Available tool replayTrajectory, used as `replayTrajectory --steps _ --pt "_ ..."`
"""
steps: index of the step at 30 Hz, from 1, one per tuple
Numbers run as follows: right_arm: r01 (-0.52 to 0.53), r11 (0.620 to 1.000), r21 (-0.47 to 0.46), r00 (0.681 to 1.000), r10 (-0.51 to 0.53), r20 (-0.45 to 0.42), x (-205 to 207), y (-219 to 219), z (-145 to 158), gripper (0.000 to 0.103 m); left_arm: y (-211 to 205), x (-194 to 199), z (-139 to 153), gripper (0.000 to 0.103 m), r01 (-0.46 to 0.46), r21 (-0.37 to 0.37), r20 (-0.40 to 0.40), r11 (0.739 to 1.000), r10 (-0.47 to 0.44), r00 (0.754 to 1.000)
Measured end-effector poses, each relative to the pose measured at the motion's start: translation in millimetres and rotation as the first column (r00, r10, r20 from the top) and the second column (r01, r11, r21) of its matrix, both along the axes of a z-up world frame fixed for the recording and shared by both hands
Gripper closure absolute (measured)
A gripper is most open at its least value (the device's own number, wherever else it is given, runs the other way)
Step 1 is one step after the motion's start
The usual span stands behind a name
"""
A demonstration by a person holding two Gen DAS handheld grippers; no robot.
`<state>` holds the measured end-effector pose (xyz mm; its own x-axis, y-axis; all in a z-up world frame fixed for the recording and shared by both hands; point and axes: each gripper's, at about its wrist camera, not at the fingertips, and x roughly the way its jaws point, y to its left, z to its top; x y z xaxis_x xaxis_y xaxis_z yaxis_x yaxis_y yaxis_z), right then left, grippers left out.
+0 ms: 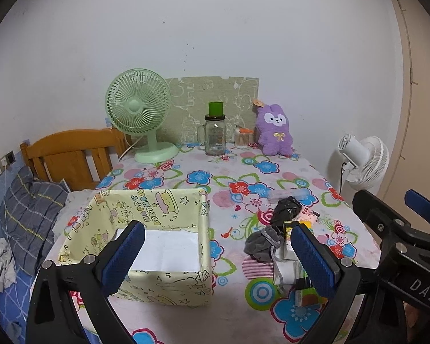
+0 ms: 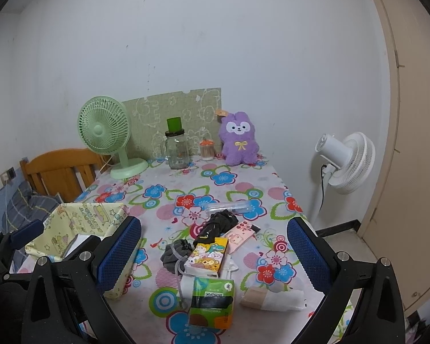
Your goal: Organize soft objects
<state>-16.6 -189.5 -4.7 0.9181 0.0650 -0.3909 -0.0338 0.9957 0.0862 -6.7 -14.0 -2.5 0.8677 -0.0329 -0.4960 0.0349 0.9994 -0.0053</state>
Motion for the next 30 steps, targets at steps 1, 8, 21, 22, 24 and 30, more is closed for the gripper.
replayTrajectory --steps 1,8,21,22,24,30 --pt "-0.005 1.0 0.005 1.0 0.005 -0.005 0.4 0.1 -0.6 0.0 0.2 -0.2 0.2 0.001 0.003 -0.002 -0.002 1.0 -0.003 1.0" --pt "-0.012 1.0 0.01 1.0 0.012 -0.014 1.3 1.4 0.4 0.0 -0.3 -1.2 1.4 0.001 0.005 -0.005 0.0 1.0 -0.005 1.0" --pt "-0.01 1.0 0.003 1.0 0.01 -0.005 0.4 1.8 3.9 0.0 -0.5 -1.1 2.9 0.001 0.003 -0.005 0.0 1.0 -0.003 1.0" --pt "-0.009 1.0 0.003 1.0 0.009 -0.005 0.1 1.8 4.1 0.0 -0.4 -1.2 3.0 0.001 0.004 -0.006 0.0 1.0 -0.004 1.0" --pt "-0.009 1.0 0.005 1.0 0.009 -0.002 -0.2 1.3 4.7 0.0 -0.6 -1.0 3.2 0.001 0.004 -0.006 -0.003 1.0 -0.004 1.0" --pt "-0.007 1.0 0.003 1.0 0.007 -0.001 -1.1 0.3 5.4 0.0 -2.7 -2.0 3.6 0.003 0.007 -0.007 -0.003 1.0 -0.007 1.0"
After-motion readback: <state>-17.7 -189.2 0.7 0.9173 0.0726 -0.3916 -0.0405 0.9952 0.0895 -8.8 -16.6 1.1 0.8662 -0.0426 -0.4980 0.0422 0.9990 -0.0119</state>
